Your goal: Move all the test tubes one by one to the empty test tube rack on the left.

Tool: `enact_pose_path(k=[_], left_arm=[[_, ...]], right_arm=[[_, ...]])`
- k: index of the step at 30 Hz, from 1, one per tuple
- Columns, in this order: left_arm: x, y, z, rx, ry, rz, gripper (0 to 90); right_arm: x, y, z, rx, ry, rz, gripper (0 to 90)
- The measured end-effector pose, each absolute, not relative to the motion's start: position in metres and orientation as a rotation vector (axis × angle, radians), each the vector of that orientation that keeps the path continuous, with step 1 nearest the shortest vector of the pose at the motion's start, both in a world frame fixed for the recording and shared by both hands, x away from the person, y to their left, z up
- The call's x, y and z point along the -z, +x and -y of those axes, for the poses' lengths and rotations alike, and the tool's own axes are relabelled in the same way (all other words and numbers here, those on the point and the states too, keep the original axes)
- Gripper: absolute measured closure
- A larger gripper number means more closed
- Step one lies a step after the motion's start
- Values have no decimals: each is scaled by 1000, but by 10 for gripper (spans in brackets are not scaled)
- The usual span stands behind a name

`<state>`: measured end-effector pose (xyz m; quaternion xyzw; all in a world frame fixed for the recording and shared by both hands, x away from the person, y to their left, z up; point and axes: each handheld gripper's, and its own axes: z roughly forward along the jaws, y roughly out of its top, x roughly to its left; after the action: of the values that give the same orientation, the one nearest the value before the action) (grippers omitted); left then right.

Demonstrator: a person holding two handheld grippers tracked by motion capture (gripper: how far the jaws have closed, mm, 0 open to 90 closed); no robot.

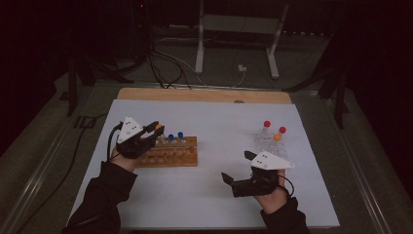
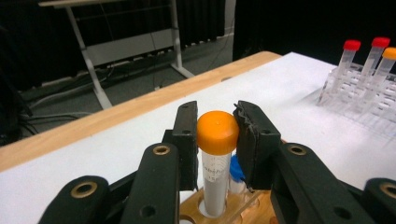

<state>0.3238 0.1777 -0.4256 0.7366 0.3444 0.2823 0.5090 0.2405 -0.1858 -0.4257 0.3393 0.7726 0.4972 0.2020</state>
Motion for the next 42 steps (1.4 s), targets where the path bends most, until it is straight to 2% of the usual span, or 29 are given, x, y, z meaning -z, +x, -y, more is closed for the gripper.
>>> enact_pose_path(k=[12,27,38,40,42], left_arm=[[453,332,-170,-654,1885,-866,717],[453,333,-169,-627,1889,-889,695],[433,326,-173,-638,1841,-889,359],[428,324,-173,-616,1821,-875,236],[425,322,-172,-619,1818,-858,163]], right_arm=[[425,241,187,-1394,951,-2166,0],[423,241,189,-1402,947,-2167,0],[411,244,207,-1403,972,-2088,0],[407,245,214,-1407,987,-2058,0],[405,247,222,-1403,1017,-2019,0]])
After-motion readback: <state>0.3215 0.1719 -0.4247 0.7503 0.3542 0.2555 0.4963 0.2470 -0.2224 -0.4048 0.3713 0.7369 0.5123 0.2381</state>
